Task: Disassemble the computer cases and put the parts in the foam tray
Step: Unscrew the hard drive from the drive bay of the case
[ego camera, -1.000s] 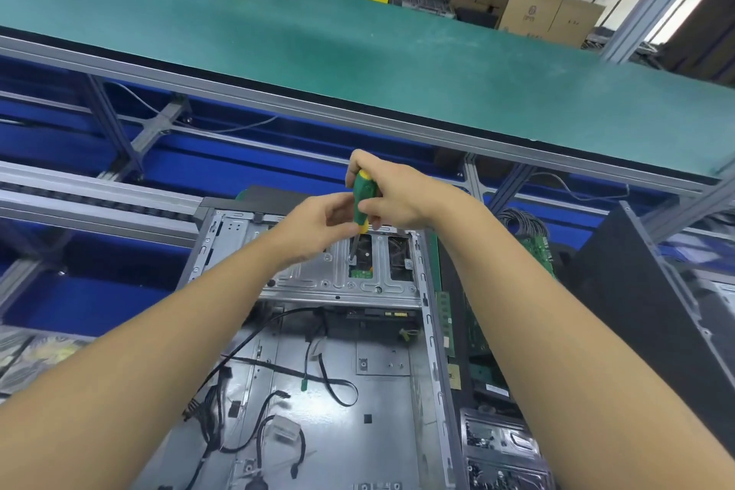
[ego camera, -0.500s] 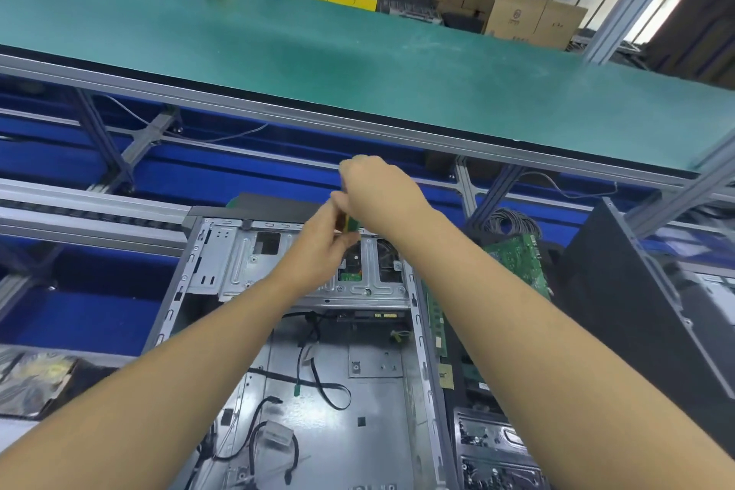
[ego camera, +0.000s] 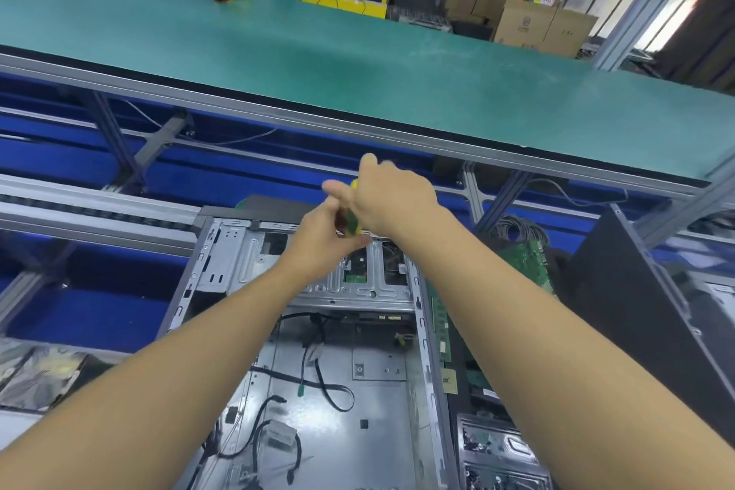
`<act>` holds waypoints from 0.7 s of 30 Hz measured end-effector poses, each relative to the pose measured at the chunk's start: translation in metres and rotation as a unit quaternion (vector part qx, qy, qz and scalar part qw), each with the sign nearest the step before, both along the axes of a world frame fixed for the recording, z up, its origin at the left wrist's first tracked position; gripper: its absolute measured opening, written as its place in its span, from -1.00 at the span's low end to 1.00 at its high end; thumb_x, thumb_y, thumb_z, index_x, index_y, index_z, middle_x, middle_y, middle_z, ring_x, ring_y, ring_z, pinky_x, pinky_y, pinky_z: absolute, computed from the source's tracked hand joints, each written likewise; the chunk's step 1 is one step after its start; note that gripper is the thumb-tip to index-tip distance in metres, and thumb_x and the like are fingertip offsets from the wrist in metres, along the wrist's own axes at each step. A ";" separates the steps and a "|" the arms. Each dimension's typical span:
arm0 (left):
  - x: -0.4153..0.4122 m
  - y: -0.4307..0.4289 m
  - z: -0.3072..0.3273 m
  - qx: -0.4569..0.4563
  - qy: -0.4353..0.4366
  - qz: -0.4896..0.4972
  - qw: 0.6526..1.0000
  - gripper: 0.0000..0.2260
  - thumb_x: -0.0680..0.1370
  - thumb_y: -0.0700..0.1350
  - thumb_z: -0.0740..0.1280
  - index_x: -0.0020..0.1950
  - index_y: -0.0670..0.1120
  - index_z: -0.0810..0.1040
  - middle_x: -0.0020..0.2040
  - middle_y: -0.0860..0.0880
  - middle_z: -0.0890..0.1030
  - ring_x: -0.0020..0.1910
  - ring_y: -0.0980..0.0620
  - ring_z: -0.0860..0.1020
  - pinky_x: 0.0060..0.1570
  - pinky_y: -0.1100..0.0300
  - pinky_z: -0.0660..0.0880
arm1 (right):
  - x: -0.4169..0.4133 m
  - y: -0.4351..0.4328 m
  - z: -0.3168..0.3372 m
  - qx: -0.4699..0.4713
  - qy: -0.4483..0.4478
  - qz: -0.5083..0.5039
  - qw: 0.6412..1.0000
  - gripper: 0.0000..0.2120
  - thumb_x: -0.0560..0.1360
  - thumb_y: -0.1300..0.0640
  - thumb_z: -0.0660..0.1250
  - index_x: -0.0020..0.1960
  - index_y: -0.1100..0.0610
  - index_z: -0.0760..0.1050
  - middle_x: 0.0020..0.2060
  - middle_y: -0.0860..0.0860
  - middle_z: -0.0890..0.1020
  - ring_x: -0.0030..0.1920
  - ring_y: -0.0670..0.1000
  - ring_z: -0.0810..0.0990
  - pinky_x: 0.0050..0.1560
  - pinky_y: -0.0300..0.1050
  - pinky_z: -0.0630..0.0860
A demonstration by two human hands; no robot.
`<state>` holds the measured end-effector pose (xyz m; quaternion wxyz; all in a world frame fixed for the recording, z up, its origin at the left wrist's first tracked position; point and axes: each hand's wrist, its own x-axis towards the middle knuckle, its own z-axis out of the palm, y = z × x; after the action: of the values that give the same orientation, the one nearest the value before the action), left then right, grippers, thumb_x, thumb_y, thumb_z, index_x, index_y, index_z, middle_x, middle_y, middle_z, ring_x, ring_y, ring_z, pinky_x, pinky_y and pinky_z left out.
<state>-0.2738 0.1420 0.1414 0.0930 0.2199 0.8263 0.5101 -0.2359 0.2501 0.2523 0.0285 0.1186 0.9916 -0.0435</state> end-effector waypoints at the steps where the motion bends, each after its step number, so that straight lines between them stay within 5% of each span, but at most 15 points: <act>1: 0.001 0.002 0.000 0.006 0.004 0.004 1.000 -0.67 0.44 -0.04 0.54 0.08 -0.03 0.47 -0.08 0.02 0.61 -0.09 0.07 0.57 -0.13 0.21 0.50 | -0.001 -0.003 -0.002 0.017 0.008 -0.013 1.000 -0.50 0.61 -0.32 0.06 0.12 0.14 0.30 -0.16 0.01 0.40 -0.11 0.16 0.43 -0.32 -0.05 0.23; 3: 0.000 0.003 0.002 0.021 -0.010 -0.024 0.999 -0.63 0.45 -0.05 0.54 0.15 0.02 0.44 -0.02 0.03 0.62 -0.03 0.06 0.58 -0.06 0.15 0.53 | -0.005 -0.002 -0.003 -0.001 0.010 0.024 1.000 -0.73 0.67 -0.10 0.11 0.05 0.12 0.24 -0.23 0.02 0.39 -0.24 0.13 0.41 -0.40 -0.06 0.18; 5: -0.005 -0.002 0.002 0.046 -0.040 -0.074 0.995 -0.69 0.53 -0.12 0.46 0.20 0.08 0.46 0.01 0.16 0.64 0.01 0.17 0.60 0.00 0.20 0.52 | -0.008 0.005 0.003 -0.058 -0.024 0.085 0.994 -0.91 0.63 0.11 0.18 0.08 0.09 0.30 -0.12 0.05 0.45 -0.20 0.11 0.47 -0.30 0.00 0.38; 8: -0.011 -0.011 0.005 0.076 -0.058 -0.099 0.990 -0.71 0.58 -0.30 0.34 0.12 0.10 0.53 -0.07 0.31 0.67 -0.03 0.33 0.60 -0.04 0.44 0.45 | -0.009 0.013 0.016 -0.111 -0.070 0.144 0.981 -0.81 0.52 0.26 0.22 0.04 0.00 0.44 -0.02 -0.03 0.43 -0.03 0.11 0.49 -0.09 -0.04 0.41; 10: -0.011 -0.013 0.006 0.057 -0.030 -0.076 0.995 -0.69 0.53 -0.28 0.41 0.01 0.16 0.53 -0.16 0.30 0.66 -0.13 0.34 0.60 -0.14 0.49 0.42 | -0.006 0.014 0.014 -0.150 -0.085 0.140 0.975 -0.79 0.53 0.19 0.23 0.13 -0.01 0.44 0.06 0.00 0.42 0.03 0.13 0.46 -0.07 -0.04 0.38; 12: -0.010 -0.009 0.007 0.026 0.013 -0.045 0.999 -0.73 0.46 -0.18 0.51 -0.04 0.13 0.50 -0.22 0.20 0.63 -0.23 0.33 0.55 -0.27 0.48 0.39 | -0.003 0.011 0.007 -0.147 -0.070 0.098 0.982 -0.65 0.57 -0.08 0.23 0.31 -0.01 0.34 0.15 0.06 0.42 0.08 0.17 0.46 -0.05 0.04 0.39; 15: -0.008 0.001 0.010 -0.015 0.015 -0.011 1.000 -0.67 0.39 -0.03 0.58 -0.01 0.03 0.47 -0.15 0.08 0.57 -0.19 0.19 0.54 -0.24 0.35 0.42 | -0.005 0.002 0.002 -0.031 -0.017 -0.003 0.999 -0.43 0.59 -0.34 0.07 0.27 0.13 0.34 -0.03 0.08 0.43 -0.05 0.19 0.43 -0.23 0.01 0.28; 20: -0.016 -0.010 0.012 -0.002 -0.062 -0.116 0.991 -0.73 0.52 -0.10 0.46 0.19 0.03 0.52 0.00 0.12 0.65 0.00 0.17 0.61 0.04 0.13 0.52 | -0.011 0.005 0.010 -0.083 -0.071 0.085 0.990 -0.92 0.60 0.07 0.22 0.09 0.03 0.38 -0.05 0.02 0.44 -0.12 0.09 0.50 -0.22 -0.04 0.37; 21: -0.018 -0.016 0.011 0.025 -0.079 -0.129 0.988 -0.74 0.55 -0.17 0.43 0.21 0.04 0.55 0.05 0.12 0.68 0.07 0.16 0.62 0.12 0.13 0.53 | -0.011 0.007 0.015 -0.097 -0.082 0.106 0.986 -0.89 0.55 0.18 0.25 0.04 0.00 0.41 -0.03 0.00 0.44 -0.08 0.09 0.50 -0.18 -0.05 0.40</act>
<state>-0.2919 0.1263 0.1523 0.2176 0.2858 0.7678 0.5305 -0.2468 0.2576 0.2675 0.1254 0.0129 0.9840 -0.1258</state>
